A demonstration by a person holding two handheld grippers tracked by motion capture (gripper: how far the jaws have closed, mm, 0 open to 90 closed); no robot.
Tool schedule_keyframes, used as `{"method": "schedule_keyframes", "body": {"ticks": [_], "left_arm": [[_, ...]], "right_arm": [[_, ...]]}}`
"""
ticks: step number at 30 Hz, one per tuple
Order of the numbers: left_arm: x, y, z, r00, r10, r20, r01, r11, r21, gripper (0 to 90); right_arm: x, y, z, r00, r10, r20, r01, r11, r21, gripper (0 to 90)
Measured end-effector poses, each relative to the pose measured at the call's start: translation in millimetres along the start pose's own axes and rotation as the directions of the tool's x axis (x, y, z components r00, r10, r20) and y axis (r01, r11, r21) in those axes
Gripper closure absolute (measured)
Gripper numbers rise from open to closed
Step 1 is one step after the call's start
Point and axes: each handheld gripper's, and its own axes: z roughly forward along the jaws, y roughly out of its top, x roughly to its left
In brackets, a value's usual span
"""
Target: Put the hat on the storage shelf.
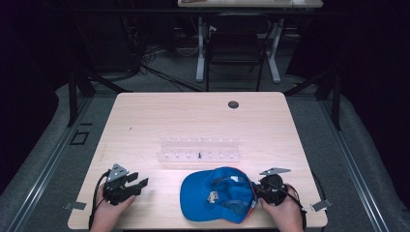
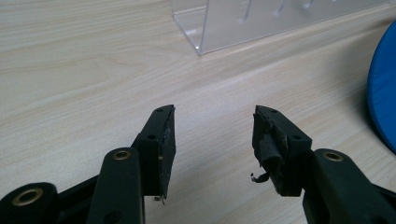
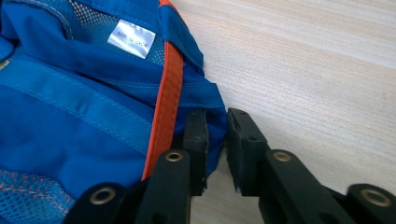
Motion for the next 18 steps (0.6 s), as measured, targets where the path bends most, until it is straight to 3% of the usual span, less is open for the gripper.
{"method": "schedule_keyframes", "body": {"ticks": [5,12,18], "left_arm": [[0.1,-0.1,0.0,1.0,0.0,-0.002,0.0,1.0,0.0,49.7],[0.4,-0.1,0.2,1.0,-0.001,-0.005,0.001,1.0,0.0,49.7],[0.5,0.1,0.0,1.0,-0.003,-0.002,0.003,1.0,0.007,49.8]], "right_arm": [[0.7,0.1,0.2,1.0,0.004,-0.009,-0.004,1.0,0.006,88.2],[1.3,0.4,0.2,0.9999,-0.003,-0.01,0.003,1.0,0.008,90.0],[-3.9,1.4,-4.8,0.9978,0.056,-0.034,-0.056,0.998,0.013,90.0]]}}
